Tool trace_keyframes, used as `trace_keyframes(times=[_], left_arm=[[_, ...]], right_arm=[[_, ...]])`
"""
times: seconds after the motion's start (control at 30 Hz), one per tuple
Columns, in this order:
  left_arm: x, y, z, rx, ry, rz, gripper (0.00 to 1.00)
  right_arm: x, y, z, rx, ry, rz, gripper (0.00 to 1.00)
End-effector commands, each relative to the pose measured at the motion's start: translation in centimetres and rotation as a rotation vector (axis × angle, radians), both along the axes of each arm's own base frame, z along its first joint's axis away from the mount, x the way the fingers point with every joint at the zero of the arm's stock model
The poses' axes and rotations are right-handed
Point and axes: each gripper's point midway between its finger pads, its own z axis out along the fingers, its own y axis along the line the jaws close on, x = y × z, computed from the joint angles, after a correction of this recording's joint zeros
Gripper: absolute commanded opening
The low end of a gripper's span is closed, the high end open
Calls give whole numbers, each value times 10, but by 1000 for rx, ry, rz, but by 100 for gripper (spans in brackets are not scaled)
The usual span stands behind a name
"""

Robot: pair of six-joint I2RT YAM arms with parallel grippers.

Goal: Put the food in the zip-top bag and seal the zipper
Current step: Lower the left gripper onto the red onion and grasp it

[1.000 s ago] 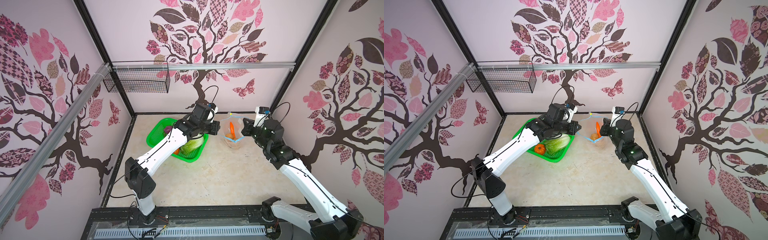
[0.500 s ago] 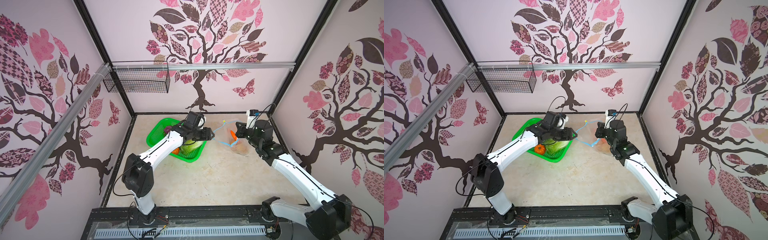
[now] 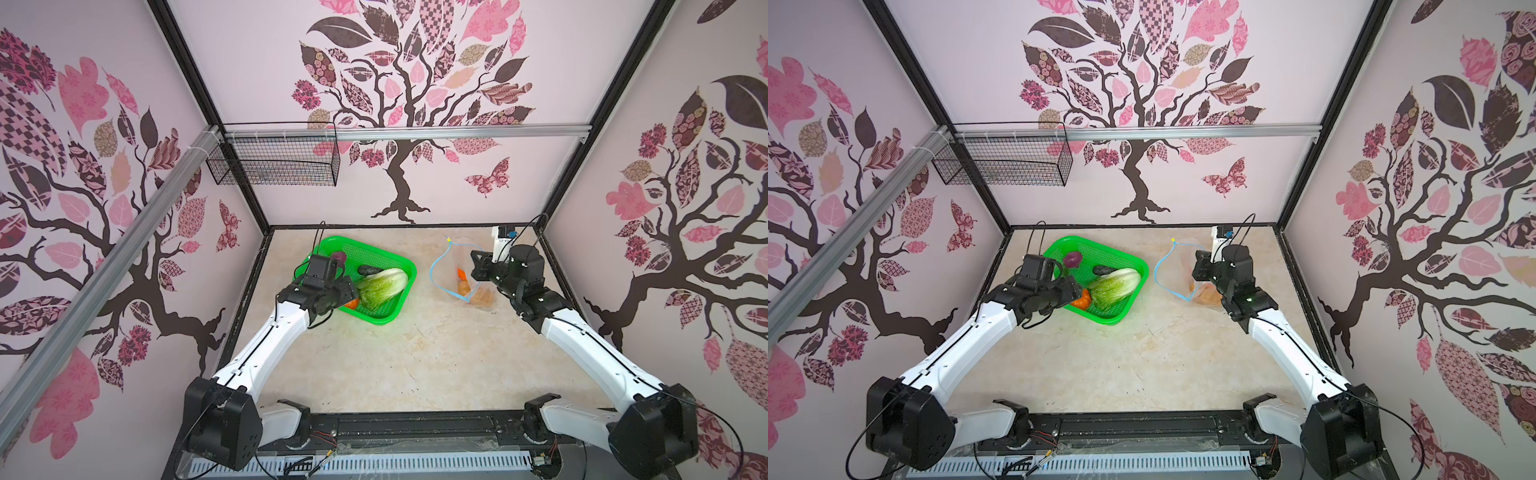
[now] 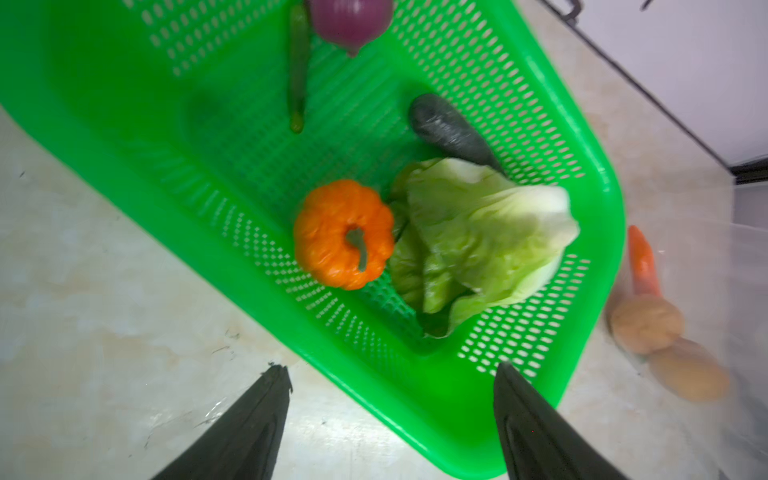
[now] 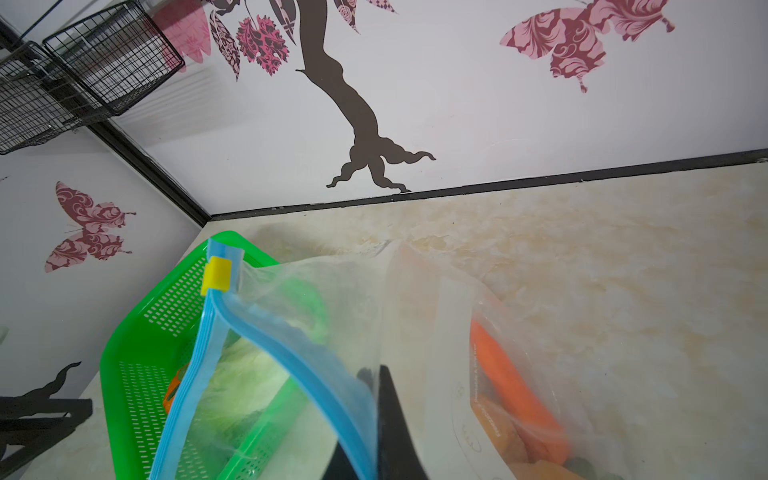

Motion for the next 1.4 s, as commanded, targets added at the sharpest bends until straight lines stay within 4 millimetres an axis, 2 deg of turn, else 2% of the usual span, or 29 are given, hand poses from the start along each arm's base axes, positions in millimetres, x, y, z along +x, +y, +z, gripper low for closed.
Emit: trace_keyframes(times=[0.0, 0.1, 0.33, 0.47, 0.57, 0.67, 0.8, 1.07, 1.23, 1.37], left_arm=[[-2, 18, -17, -19, -14, 153, 80], [4, 22, -28, -40, -19, 206, 80], [38, 21, -29, -57, -76, 255, 78], [48, 22, -38, -50, -76, 279, 75], [48, 22, -50, -37, -54, 277, 68], [46, 26, -58, -7, -37, 265, 53], [48, 26, -56, 45, -27, 197, 38], [55, 12, -47, 154, 32, -73, 20], [53, 9, -45, 228, 61, -223, 18], [50, 17, -46, 314, 69, -283, 18]], right_arm=[[4, 3, 3, 12, -9, 8, 0], [3, 2, 3, 9, -13, 6, 0], [0, -2, 8, -2, -31, -5, 0], [-1, -5, 11, -10, -44, -14, 0], [-2, -6, 13, -13, -50, -21, 0], [-3, -7, 13, -15, -53, -22, 0], [-3, -7, 13, -16, -54, -22, 0], [-3, -11, 15, -28, -65, -41, 0], [-2, -11, 16, -32, -67, -44, 0], [-2, -11, 15, -30, -67, -43, 0]])
